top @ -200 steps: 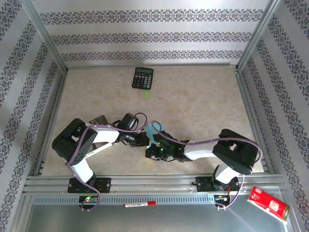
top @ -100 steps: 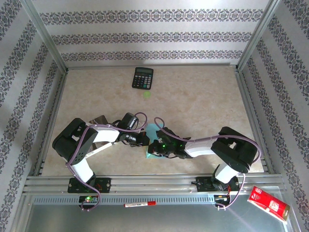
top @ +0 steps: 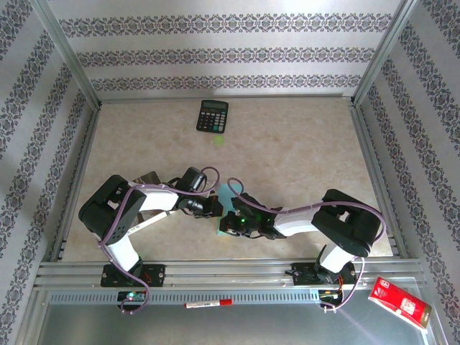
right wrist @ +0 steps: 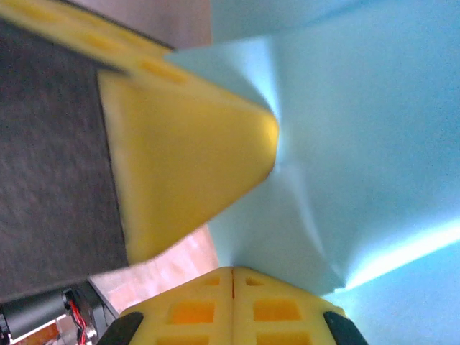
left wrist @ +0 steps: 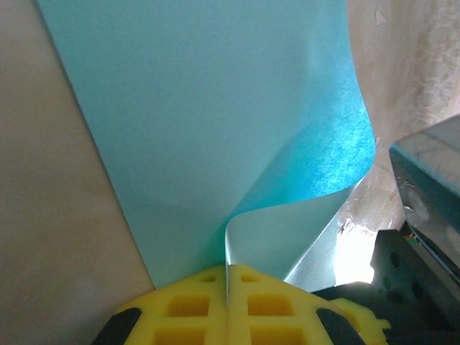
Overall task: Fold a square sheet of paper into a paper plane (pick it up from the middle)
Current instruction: Fold the triangle a second time at the center of the table.
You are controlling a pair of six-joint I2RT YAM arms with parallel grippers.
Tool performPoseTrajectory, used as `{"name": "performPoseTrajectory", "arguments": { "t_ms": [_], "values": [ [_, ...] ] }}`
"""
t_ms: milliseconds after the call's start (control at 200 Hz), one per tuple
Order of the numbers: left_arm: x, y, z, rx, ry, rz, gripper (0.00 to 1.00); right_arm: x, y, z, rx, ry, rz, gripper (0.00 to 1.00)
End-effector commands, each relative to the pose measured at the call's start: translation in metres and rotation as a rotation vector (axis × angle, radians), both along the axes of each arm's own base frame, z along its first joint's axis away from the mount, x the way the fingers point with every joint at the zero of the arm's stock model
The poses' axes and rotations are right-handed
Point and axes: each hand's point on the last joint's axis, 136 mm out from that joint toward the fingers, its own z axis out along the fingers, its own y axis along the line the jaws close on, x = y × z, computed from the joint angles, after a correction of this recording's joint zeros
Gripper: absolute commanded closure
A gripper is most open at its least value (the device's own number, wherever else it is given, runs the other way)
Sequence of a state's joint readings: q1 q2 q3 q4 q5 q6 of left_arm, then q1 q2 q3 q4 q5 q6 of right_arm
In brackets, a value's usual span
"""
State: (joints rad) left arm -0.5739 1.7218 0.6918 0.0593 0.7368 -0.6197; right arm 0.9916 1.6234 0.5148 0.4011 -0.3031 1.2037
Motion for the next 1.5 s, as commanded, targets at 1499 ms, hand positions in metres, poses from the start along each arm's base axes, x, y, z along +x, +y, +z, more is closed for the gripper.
{"name": "performPoseTrajectory", "arguments": {
  "t_ms": [1499],
  "values": [
    [-0.024, 0.043, -0.066, 0.279, 0.098, 0.018, 1.00, 0.065, -0.060, 0.007, -0.067, -0.024, -0.121, 1.00]
  ]
}}
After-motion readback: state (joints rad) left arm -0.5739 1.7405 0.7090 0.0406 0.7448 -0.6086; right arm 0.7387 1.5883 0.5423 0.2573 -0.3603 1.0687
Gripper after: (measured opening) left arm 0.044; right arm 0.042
